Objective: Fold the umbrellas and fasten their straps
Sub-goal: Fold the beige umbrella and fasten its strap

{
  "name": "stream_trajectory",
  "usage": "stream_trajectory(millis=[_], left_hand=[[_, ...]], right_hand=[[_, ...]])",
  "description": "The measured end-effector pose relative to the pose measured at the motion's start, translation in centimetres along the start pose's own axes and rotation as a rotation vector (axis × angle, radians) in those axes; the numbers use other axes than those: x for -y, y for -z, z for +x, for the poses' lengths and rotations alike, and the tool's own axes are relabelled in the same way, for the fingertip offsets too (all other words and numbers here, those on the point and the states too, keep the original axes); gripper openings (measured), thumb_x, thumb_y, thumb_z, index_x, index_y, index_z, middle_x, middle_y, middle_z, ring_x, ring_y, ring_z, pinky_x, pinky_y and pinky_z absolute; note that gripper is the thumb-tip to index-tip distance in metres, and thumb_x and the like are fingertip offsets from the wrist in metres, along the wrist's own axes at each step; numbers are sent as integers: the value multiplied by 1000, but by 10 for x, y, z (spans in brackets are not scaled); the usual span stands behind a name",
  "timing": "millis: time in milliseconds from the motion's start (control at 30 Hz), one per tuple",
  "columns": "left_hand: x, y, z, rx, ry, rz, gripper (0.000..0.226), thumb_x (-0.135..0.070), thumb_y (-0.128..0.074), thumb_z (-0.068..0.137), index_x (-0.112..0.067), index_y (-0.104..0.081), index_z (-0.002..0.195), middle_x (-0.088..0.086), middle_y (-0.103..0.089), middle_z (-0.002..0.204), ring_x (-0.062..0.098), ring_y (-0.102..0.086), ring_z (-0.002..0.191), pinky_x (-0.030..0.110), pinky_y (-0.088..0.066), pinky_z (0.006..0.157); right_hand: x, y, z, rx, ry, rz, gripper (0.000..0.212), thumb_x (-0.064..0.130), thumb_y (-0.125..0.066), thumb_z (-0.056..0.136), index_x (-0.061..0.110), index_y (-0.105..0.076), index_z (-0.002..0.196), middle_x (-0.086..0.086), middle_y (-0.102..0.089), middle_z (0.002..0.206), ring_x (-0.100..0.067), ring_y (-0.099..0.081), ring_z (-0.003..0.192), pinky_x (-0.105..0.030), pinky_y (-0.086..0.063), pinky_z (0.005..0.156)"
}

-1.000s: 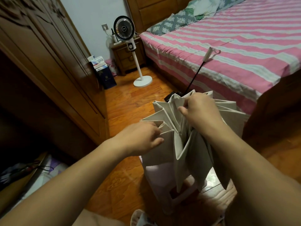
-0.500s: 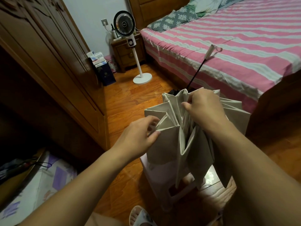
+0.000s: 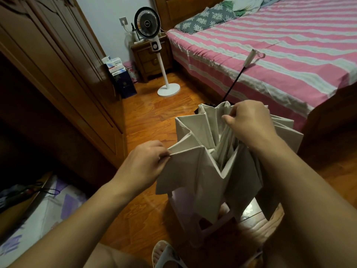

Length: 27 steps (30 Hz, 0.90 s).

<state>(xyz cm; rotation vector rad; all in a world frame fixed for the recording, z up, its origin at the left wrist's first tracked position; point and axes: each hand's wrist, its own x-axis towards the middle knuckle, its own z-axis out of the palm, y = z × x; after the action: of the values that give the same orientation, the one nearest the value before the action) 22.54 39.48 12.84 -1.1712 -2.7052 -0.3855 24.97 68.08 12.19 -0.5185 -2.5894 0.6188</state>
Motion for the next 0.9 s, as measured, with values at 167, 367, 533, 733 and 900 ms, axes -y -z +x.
stream_trajectory(millis=[167, 367, 533, 733, 900], left_hand=[[-14, 7, 0, -129, -202, 56, 29, -30, -56, 98, -12, -77, 97, 0, -67, 98, 16, -61, 92, 32, -54, 74], [-24, -4, -9, -169, -249, 30, 23, -26, -62, 96, -9, -77, 93, 0, -61, 95, 16, -56, 88, 31, -50, 68], [-23, -7, -17, -187, -115, -21, 12, -18, -72, 89, -8, -78, 93, -2, -54, 95, 13, -54, 83, 31, -52, 63], [-31, -9, -25, -128, 13, -25, 33, -45, -58, 95, -19, -78, 92, -6, -54, 113, 6, -54, 97, 25, -54, 75], [-45, -7, 8, 58, 112, 59, 43, -65, -55, 91, -37, -65, 123, -9, -47, 133, 11, -45, 123, 36, -49, 97]], right_hand=[[4, -1, -2, 8, -12, 41, 30, 40, -70, 93, 11, -77, 87, -8, -72, 86, -28, -66, 88, -42, -55, 82], [7, -6, -4, 41, -40, 41, 34, 39, -68, 93, 7, -75, 83, -11, -71, 84, -31, -65, 88, -41, -53, 77], [5, -7, -4, 27, -57, 33, 34, 40, -68, 93, 8, -75, 82, -11, -70, 83, -32, -65, 86, -39, -52, 74], [7, -9, -4, 16, -50, 30, 34, 38, -67, 94, 7, -74, 80, -10, -67, 80, -31, -63, 85, -35, -42, 69], [9, -14, -4, 4, -15, 17, 35, 38, -68, 93, 8, -71, 77, -8, -64, 76, -32, -64, 82, -33, -37, 68]])
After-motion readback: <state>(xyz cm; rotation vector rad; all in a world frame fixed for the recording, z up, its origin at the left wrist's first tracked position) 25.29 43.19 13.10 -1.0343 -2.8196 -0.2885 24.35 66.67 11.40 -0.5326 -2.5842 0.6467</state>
